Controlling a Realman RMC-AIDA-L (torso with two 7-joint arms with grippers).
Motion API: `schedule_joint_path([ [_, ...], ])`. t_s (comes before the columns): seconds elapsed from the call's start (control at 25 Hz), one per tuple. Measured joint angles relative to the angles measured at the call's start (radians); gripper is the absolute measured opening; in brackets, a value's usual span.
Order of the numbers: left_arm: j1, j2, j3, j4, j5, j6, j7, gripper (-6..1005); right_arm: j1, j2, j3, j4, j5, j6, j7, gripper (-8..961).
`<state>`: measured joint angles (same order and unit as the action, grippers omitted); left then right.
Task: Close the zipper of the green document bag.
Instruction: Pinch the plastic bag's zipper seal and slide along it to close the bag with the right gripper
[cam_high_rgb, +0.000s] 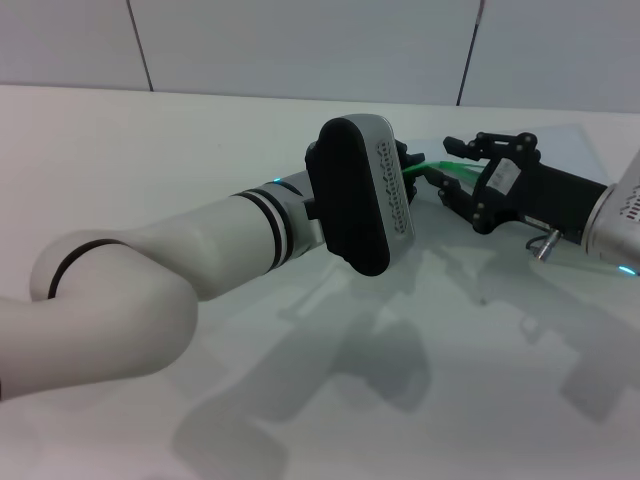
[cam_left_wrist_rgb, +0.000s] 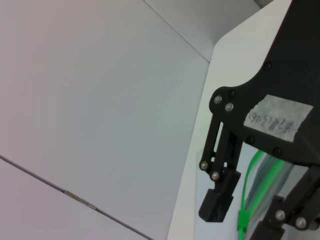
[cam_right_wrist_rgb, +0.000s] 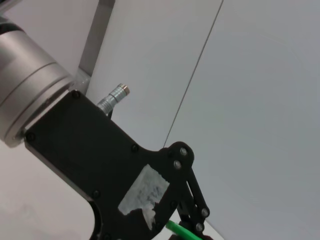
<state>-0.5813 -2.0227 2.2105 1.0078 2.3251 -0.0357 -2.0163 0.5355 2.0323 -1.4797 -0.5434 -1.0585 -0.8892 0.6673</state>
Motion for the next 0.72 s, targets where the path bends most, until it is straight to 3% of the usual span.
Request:
schedule_joint_path([
  [0.72, 0.003, -0.002, 0.0, 0.0, 0.002, -0.003, 0.018, 53, 0.005, -0.003, -0.011, 0.006, -0.002, 0.04, -0.005, 363],
])
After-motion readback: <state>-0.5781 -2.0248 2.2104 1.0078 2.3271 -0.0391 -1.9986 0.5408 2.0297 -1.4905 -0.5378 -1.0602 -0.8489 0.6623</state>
